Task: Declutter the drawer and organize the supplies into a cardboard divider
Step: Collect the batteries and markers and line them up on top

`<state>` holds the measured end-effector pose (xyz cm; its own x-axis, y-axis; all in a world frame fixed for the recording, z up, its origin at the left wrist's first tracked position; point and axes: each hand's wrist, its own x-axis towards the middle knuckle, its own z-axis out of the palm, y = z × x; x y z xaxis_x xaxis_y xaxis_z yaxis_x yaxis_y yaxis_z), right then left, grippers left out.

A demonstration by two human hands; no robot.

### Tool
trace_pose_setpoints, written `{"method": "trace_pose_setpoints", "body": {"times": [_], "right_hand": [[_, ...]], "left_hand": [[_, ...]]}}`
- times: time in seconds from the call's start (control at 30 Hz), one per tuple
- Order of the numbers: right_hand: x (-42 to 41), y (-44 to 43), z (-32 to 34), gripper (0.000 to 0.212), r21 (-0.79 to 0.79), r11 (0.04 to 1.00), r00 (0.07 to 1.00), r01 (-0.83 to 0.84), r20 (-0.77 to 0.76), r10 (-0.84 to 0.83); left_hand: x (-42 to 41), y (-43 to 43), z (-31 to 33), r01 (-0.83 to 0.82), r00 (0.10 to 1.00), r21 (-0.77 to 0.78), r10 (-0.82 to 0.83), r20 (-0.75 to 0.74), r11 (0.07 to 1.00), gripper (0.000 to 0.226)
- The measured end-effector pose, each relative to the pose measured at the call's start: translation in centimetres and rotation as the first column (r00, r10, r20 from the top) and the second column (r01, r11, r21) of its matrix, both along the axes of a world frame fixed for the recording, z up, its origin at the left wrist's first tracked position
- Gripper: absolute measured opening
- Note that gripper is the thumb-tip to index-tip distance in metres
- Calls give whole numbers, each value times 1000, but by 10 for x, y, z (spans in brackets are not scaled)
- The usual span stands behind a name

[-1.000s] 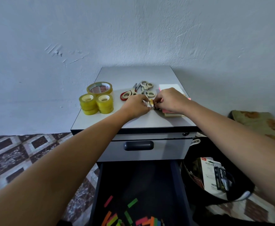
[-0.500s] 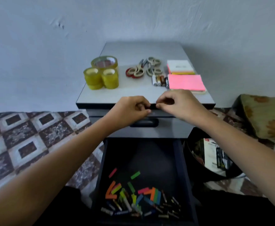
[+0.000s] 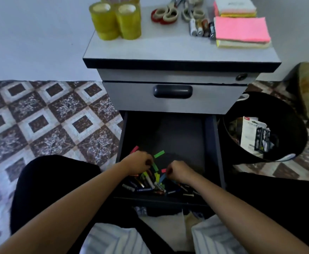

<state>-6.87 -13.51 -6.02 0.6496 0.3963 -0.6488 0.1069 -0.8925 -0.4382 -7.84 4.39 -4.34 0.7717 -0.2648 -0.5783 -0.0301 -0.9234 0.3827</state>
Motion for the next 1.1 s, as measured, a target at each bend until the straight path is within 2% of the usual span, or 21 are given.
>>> {"method": "trace_pose_setpoints", "body": {"times": [0.13, 0.3, 0.4, 0.47, 0.57, 0.67, 0.7, 0.8, 0.87, 1.0, 1.1], "right_hand": [[-14, 14, -15, 24, -40, 997, 996, -71, -58, 68], [-26, 24, -33, 21, -71, 996, 997, -49, -62, 45], [-26, 22, -32, 16, -52, 998, 997, -26, -68, 23], [-20, 16, -29, 19, -21, 999, 996, 45, -73, -46], [-8, -1, -18, 14, 49, 982, 980, 182, -86, -177], [1, -16, -14, 9, 109, 967, 969, 231, -115, -219], [3, -18, -13, 5, 116, 967, 970, 226, -121, -212], [2, -19, -13, 13, 96, 981, 975, 167, -166, -150], [-1, -15, -14, 8, 83, 989, 978, 124, -181, -107], [-7, -5, -18, 5, 72, 993, 985, 97, -150, -85], [-8, 4, -17, 24, 54, 996, 993, 72, -101, -66]], "left_hand": [[-9, -4, -20, 166, 985, 64, -163, -49, 984, 31], [-8, -3, -32, 134, 990, 81, -136, 24, 988, 30], [-8, -3, -35, 197, 976, 120, -206, 64, 973, 33], [-9, -4, -38, 296, 947, 203, -315, 67, 933, 34], [-11, -10, -42, 443, 875, 348, -483, 31, 826, 36], [-10, -16, -43, 510, 827, 412, -562, 6, 755, 37], [-10, -17, -44, 512, 826, 419, -564, 1, 750, 37], [-8, -17, -44, 475, 857, 417, -515, -19, 775, 39], [-6, -16, -43, 466, 867, 408, -497, -35, 785, 40], [-4, -16, -37, 446, 886, 357, -462, -44, 821, 32], [3, -1, -31, 331, 938, 274, -346, 6, 903, 32]]}}
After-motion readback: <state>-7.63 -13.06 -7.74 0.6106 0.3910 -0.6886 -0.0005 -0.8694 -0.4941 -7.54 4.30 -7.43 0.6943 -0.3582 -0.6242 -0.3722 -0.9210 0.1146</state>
